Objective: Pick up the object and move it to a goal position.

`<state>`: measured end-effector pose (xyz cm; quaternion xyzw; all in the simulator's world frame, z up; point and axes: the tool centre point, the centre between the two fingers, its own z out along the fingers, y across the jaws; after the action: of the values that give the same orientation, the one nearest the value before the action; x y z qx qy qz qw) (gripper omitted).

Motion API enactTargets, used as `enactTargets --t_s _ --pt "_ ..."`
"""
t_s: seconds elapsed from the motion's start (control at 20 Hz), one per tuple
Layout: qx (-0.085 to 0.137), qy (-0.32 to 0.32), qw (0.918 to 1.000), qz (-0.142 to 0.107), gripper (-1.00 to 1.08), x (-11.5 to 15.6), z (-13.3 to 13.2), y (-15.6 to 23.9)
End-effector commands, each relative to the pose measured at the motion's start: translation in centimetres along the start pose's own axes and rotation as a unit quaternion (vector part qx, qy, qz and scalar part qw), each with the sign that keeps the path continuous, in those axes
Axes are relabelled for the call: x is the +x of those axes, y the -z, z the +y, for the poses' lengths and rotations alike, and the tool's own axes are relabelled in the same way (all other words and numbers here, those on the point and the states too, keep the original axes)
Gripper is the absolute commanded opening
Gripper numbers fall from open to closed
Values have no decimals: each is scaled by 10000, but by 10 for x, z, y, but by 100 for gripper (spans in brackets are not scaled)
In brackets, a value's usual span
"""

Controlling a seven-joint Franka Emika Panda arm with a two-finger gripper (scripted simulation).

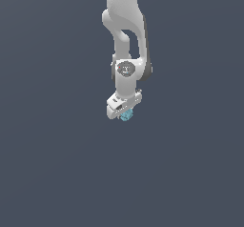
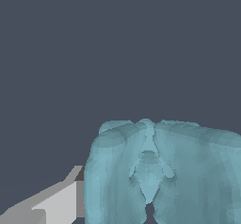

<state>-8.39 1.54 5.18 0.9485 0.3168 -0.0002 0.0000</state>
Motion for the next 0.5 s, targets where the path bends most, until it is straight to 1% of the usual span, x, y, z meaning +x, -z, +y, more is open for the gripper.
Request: enactTargets --t_s 0.0,0.2,0.45 --pt "-3 3 10000 4 -100 5 -3 11" --pt "-4 6 10000 3 -100 16 -10 35" --pt "-4 6 10000 3 -100 35 -21 76"
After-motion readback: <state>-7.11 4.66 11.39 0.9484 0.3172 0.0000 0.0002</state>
